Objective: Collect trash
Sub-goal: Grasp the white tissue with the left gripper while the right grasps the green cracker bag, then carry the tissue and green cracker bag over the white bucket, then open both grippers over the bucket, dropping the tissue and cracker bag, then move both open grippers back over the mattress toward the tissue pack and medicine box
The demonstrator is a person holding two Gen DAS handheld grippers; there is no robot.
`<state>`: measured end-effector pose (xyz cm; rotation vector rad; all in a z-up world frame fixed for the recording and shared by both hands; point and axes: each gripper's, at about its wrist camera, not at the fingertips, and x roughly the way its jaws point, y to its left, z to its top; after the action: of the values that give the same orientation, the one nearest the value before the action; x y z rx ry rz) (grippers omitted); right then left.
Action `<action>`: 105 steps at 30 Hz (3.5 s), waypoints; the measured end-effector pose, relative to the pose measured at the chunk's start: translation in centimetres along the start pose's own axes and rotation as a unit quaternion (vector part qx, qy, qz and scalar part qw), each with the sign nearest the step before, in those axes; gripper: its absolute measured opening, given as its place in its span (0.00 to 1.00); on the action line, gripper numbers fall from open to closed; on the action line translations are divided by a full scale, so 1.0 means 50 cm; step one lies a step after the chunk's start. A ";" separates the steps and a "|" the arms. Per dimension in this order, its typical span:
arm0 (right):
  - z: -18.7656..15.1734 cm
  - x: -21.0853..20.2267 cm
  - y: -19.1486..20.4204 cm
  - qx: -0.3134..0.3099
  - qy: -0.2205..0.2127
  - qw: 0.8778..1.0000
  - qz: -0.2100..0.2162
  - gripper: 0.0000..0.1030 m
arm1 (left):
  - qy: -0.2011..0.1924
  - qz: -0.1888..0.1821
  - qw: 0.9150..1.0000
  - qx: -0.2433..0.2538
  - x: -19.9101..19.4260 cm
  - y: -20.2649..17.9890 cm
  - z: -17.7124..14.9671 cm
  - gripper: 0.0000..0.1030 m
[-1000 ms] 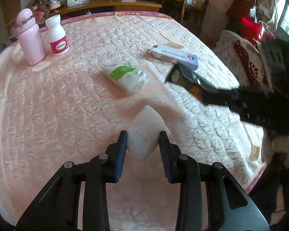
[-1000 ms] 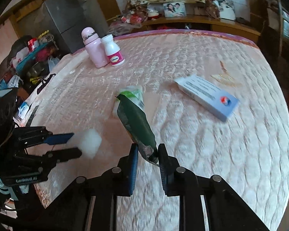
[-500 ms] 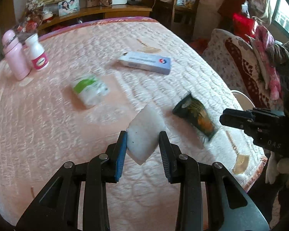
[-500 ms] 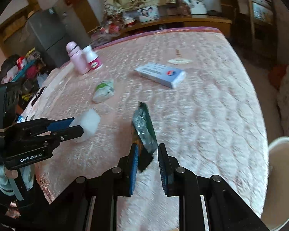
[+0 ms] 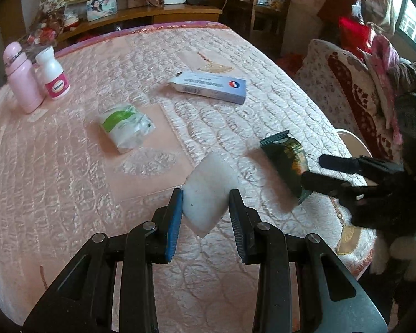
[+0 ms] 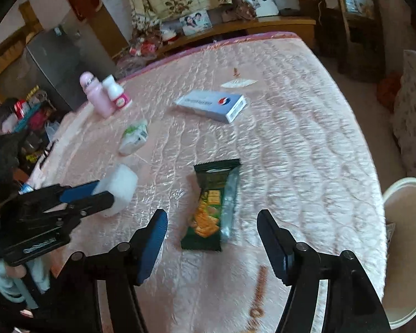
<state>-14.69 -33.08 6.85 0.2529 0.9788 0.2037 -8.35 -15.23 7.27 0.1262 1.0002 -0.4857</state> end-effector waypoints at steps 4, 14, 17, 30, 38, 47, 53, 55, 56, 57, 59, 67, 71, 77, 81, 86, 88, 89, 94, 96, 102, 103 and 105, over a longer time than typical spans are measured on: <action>0.004 0.063 0.029 -0.032 0.016 0.999 -0.041 0.55 | 0.000 -0.004 1.000 -0.006 0.001 -0.001 0.001 0.30; -0.001 -0.022 -0.015 -0.024 -0.017 0.999 -0.037 0.26 | -0.007 -0.019 1.000 0.003 0.007 -0.059 0.027 0.30; -0.006 -0.059 -0.039 -0.014 -0.027 0.999 -0.042 0.26 | -0.010 -0.026 1.000 0.014 0.008 -0.097 0.038 0.30; -0.055 -0.203 -0.161 0.039 -0.063 0.993 -0.093 0.26 | -0.020 -0.069 0.995 0.063 0.019 -0.265 0.080 0.30; -0.103 -0.258 -0.258 0.092 -0.069 0.985 -0.127 0.26 | -0.020 -0.103 0.990 0.091 0.039 -0.368 0.104 0.30; -0.146 -0.284 -0.337 0.135 -0.065 0.976 -0.155 0.26 | -0.007 -0.137 0.985 0.106 0.079 -0.470 0.121 0.30; -0.164 -0.296 -0.376 0.159 -0.066 0.972 -0.162 0.26 | 0.001 -0.147 0.982 0.121 0.100 -0.525 0.122 0.30; -0.169 -0.297 -0.389 0.167 -0.065 0.970 -0.165 0.26 | 0.002 -0.151 0.981 0.122 0.105 -0.536 0.121 0.30; -0.171 -0.296 -0.394 0.170 -0.065 0.969 -0.166 0.26 | 0.004 -0.153 0.981 0.122 0.109 -0.542 0.121 0.30; -0.173 -0.295 -0.401 0.173 -0.064 0.969 -0.166 0.26 | 0.005 -0.154 0.980 0.123 0.112 -0.546 0.121 0.30; -0.177 -0.294 -0.412 0.180 -0.062 0.967 -0.169 0.26 | 0.011 -0.162 0.979 0.121 0.121 -0.554 0.121 0.30; -0.191 -0.289 -0.450 0.207 -0.053 0.961 -0.177 0.26 | 0.020 -0.199 0.972 0.122 0.141 -0.590 0.118 0.34; -0.195 -0.285 -0.461 0.213 -0.047 0.959 -0.180 0.27 | 0.017 -0.210 0.969 0.126 0.142 -0.601 0.116 0.40; -0.200 -0.286 -0.470 0.224 -0.048 0.956 -0.182 0.47 | 0.021 -0.216 0.968 0.123 0.147 -0.597 0.116 0.49; -0.199 -0.287 -0.467 0.222 -0.050 0.956 -0.183 0.47 | 0.018 -0.210 0.970 0.122 0.142 -0.584 0.115 0.50; -0.193 -0.285 -0.456 0.213 -0.049 0.958 -0.184 0.47 | 0.015 -0.217 0.969 0.117 0.135 -0.569 0.117 0.50; -0.190 -0.286 -0.450 0.211 -0.050 0.959 -0.184 0.47 | 0.014 -0.221 0.969 0.114 0.133 -0.566 0.119 0.51; -0.189 -0.288 -0.449 0.210 -0.051 0.959 -0.184 0.47 | 0.014 -0.222 0.968 0.114 0.132 -0.565 0.120 0.52; -0.189 -0.302 -0.449 0.211 -0.054 0.956 -0.195 0.47 | 0.013 -0.235 0.965 0.112 0.128 -0.566 0.119 0.60; -0.190 -0.305 -0.450 0.212 -0.054 0.956 -0.196 0.47 | 0.016 -0.235 0.965 0.113 0.129 -0.569 0.118 0.60; -0.192 -0.301 -0.451 0.215 -0.052 0.956 -0.195 0.47 | 0.013 -0.223 0.968 0.115 0.129 -0.560 0.113 0.60; -0.192 -0.300 -0.449 0.213 -0.051 0.956 -0.196 0.47 | 0.012 -0.219 0.969 0.112 0.128 -0.553 0.113 0.60; -0.189 -0.295 -0.444 0.210 -0.049 0.957 -0.194 0.47 | 0.010 -0.211 0.972 0.105 0.127 -0.541 0.113 0.60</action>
<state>-29.38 -57.25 6.77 0.4470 0.9461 -0.3783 -13.25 -43.13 8.20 0.1070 0.9951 -0.9825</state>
